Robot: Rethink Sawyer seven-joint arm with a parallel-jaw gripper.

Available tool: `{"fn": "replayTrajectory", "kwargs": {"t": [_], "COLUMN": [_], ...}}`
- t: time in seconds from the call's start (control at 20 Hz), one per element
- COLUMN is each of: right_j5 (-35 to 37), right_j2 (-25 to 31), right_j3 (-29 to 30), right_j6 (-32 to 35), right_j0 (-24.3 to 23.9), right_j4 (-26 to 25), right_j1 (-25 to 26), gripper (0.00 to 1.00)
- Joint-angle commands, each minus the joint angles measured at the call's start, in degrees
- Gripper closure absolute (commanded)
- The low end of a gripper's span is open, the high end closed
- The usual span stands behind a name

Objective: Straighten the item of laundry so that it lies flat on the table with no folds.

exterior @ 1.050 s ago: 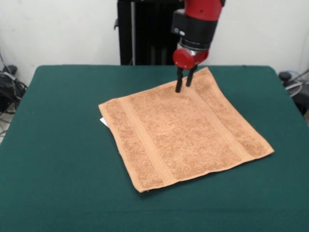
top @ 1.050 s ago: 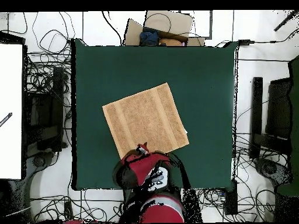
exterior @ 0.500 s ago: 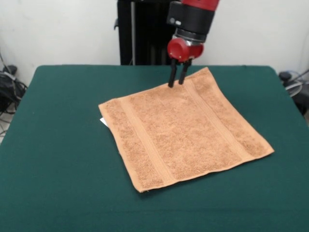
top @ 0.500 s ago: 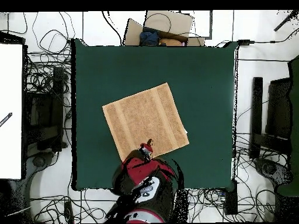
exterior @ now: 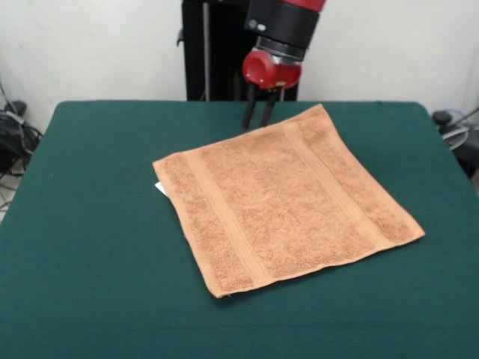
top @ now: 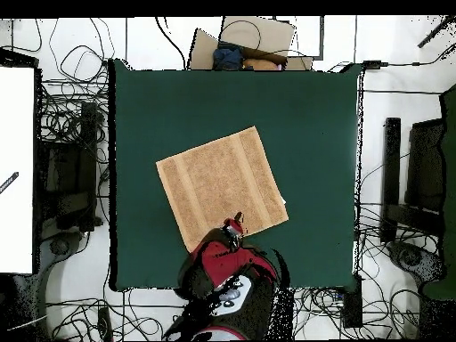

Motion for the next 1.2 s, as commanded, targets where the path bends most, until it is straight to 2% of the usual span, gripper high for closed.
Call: {"fn": "replayTrajectory", "kwargs": {"t": [0.05,0.1,0.2,0.3,0.35,0.45,0.65,1.2], "right_j5": [3.32,4.7,10.42,18.78,21.66,26.01,27.77,32.67], "right_j2": [5.7,7.28,18.96,27.96,30.58,32.57,33.48,36.36], "right_j3": [-0.42,-0.02,3.11,3.56,3.03,1.3,-1.07,-2.94], "right_j6": [11.16,10.97,11.93,9.76,8.71,7.48,7.17,5.85], "right_j0": [-3.66,-5.27,-16.72,-25.11,-27.55,-29.67,-31.65,-34.26], "right_j4": [1.46,1.31,2.8,6.18,7.76,10.87,13.75,16.28], "right_j1": [-0.43,-1.58,-7.1,-9.48,-9.77,-10.09,-10.35,-11.53], "gripper": [0.0,0.0,0.0,0.0,0.0,0.0,0.0,0.0]}}
